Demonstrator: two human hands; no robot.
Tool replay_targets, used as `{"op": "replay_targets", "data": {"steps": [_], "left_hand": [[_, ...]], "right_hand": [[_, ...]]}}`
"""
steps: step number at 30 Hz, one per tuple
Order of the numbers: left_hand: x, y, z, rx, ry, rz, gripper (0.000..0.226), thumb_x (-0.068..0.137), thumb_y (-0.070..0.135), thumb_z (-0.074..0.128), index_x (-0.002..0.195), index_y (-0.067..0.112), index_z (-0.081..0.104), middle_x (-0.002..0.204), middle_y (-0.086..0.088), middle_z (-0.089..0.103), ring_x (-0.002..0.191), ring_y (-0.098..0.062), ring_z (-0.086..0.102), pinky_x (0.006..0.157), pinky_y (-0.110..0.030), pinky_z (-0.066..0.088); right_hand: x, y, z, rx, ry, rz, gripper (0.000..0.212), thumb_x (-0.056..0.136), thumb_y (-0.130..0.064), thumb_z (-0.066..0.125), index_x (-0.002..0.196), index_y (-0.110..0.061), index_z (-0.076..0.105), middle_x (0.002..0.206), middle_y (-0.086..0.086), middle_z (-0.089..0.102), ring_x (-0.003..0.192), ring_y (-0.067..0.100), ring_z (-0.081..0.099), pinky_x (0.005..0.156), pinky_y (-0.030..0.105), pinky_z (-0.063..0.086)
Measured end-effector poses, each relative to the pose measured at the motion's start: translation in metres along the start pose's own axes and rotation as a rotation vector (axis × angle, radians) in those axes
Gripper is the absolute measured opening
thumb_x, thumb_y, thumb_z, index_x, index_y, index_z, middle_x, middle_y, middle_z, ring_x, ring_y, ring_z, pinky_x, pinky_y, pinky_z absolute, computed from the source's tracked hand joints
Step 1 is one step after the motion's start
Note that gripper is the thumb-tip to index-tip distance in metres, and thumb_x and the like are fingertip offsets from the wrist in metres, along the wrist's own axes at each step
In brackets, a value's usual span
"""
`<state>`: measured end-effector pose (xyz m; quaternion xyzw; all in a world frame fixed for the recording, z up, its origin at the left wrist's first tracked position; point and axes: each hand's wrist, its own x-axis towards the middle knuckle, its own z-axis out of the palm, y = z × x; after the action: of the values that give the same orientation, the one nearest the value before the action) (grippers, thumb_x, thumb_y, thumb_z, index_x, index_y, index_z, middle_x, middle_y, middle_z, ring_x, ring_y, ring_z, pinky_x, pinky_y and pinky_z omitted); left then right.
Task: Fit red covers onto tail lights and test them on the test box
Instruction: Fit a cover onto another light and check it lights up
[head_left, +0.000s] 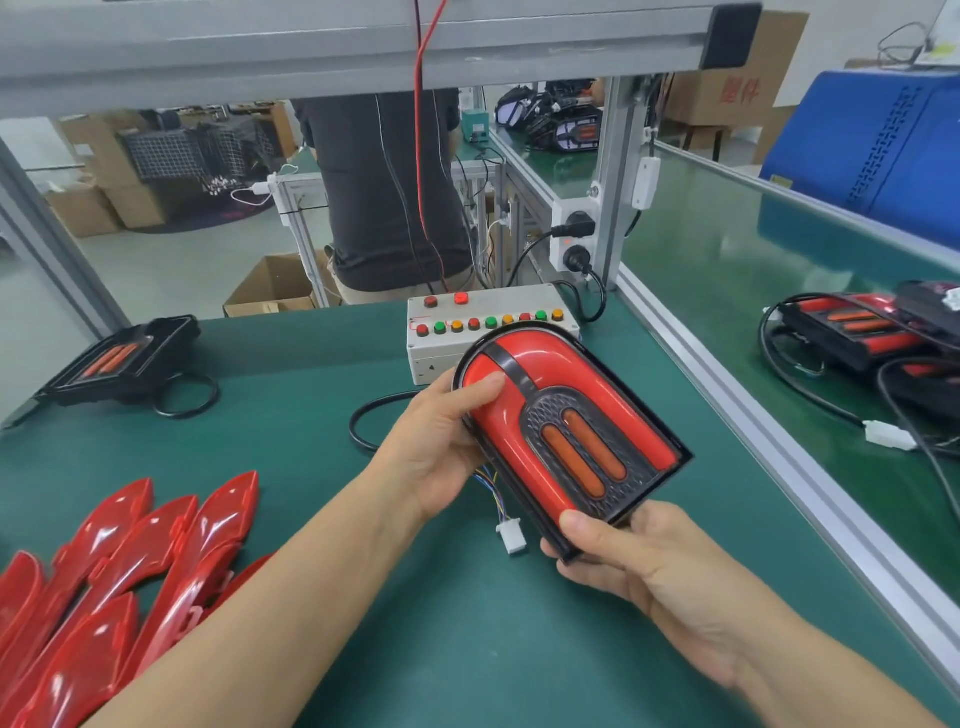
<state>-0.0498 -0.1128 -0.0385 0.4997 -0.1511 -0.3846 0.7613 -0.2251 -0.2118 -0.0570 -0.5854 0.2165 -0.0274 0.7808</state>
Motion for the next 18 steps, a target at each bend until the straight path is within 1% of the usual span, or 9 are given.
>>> {"op": "replay_targets", "data": {"steps": [2, 4, 7, 8, 10, 12, 15, 17, 18], "left_hand": [[-0.0004, 0.0001, 0.0019, 0.01, 0.002, 0.016, 0.039, 0.077, 0.019, 0.067, 0.115, 0.013, 0.061, 0.1, -0.008, 0.071, 0.079, -0.019, 0.068, 0.074, -0.039, 0.057], [-0.0006, 0.0002, 0.0031, 0.002, 0.023, 0.025, 0.034, 0.081, 0.019, 0.065, 0.115, 0.015, 0.061, 0.099, -0.007, 0.071, 0.078, -0.019, 0.067, 0.075, -0.04, 0.056], [-0.0009, 0.0006, 0.0047, -0.002, 0.035, 0.056, 0.037, 0.072, 0.017, 0.067, 0.109, 0.016, 0.064, 0.099, -0.007, 0.071, 0.076, -0.018, 0.067, 0.072, -0.037, 0.055], [-0.0008, 0.0004, 0.0055, 0.015, 0.034, 0.072, 0.038, 0.071, 0.018, 0.068, 0.109, 0.017, 0.065, 0.099, -0.007, 0.072, 0.077, -0.018, 0.068, 0.073, -0.038, 0.055], [-0.0007, -0.0003, 0.0072, 0.043, 0.031, 0.095, 0.037, 0.071, 0.021, 0.068, 0.108, 0.016, 0.065, 0.096, -0.006, 0.072, 0.077, -0.018, 0.067, 0.078, -0.039, 0.054], [-0.0004, -0.0002, 0.0085, 0.029, 0.036, 0.093, 0.032, 0.073, 0.022, 0.068, 0.104, 0.017, 0.065, 0.09, -0.003, 0.073, 0.074, -0.017, 0.067, 0.078, -0.037, 0.054], [0.0004, -0.0002, 0.008, -0.014, 0.068, 0.079, 0.015, 0.082, 0.02, 0.064, 0.097, 0.017, 0.067, 0.083, -0.001, 0.073, 0.068, -0.014, 0.068, 0.069, -0.033, 0.057], [0.0009, 0.0001, 0.0077, -0.013, 0.079, 0.082, 0.011, 0.085, 0.019, 0.062, 0.094, 0.016, 0.068, 0.082, -0.001, 0.073, 0.067, -0.013, 0.068, 0.063, -0.029, 0.058], [0.0013, 0.0003, 0.0074, -0.003, 0.082, 0.085, 0.01, 0.085, 0.018, 0.062, 0.092, 0.016, 0.068, 0.082, -0.002, 0.073, 0.067, -0.013, 0.068, 0.063, -0.029, 0.058]], "right_hand": [[0.0011, -0.0003, 0.0011, 0.025, -0.014, 0.002, 0.052, 0.063, -0.03, 0.076, 0.112, -0.014, 0.07, 0.107, 0.003, 0.074, 0.099, 0.016, 0.07, 0.08, 0.026, 0.055], [0.0029, -0.0006, 0.0026, 0.045, -0.027, 0.006, 0.053, 0.062, -0.029, 0.076, 0.113, -0.013, 0.069, 0.109, 0.002, 0.074, 0.098, 0.013, 0.07, 0.082, 0.027, 0.055], [0.0054, 0.0023, 0.0039, 0.065, -0.025, 0.022, 0.055, 0.063, -0.025, 0.076, 0.116, -0.011, 0.067, 0.111, 0.003, 0.073, 0.101, 0.015, 0.069, 0.09, 0.033, 0.052], [0.0059, 0.0033, 0.004, 0.074, -0.019, 0.016, 0.054, 0.065, -0.024, 0.075, 0.117, -0.01, 0.067, 0.111, 0.004, 0.073, 0.101, 0.016, 0.069, 0.09, 0.034, 0.052], [0.0062, 0.0033, 0.0044, 0.077, -0.012, -0.013, 0.052, 0.067, -0.023, 0.074, 0.116, -0.009, 0.067, 0.109, 0.005, 0.074, 0.099, 0.016, 0.07, 0.086, 0.03, 0.054], [0.0057, 0.0012, 0.0047, 0.057, -0.016, -0.038, 0.049, 0.068, -0.025, 0.073, 0.115, -0.011, 0.068, 0.108, 0.004, 0.074, 0.098, 0.015, 0.07, 0.082, 0.027, 0.055], [0.0058, 0.0023, 0.0044, 0.023, 0.011, -0.067, 0.045, 0.072, -0.023, 0.072, 0.115, -0.013, 0.067, 0.109, 0.004, 0.074, 0.101, 0.017, 0.069, 0.086, 0.03, 0.055], [0.006, 0.0046, 0.0042, 0.001, 0.046, -0.082, 0.045, 0.072, -0.024, 0.072, 0.116, -0.015, 0.067, 0.108, 0.003, 0.074, 0.103, 0.019, 0.068, 0.09, 0.035, 0.054], [0.0057, 0.0058, 0.0045, -0.007, 0.053, -0.081, 0.046, 0.072, -0.026, 0.072, 0.116, -0.015, 0.067, 0.108, 0.002, 0.074, 0.104, 0.02, 0.068, 0.093, 0.037, 0.053]]}}
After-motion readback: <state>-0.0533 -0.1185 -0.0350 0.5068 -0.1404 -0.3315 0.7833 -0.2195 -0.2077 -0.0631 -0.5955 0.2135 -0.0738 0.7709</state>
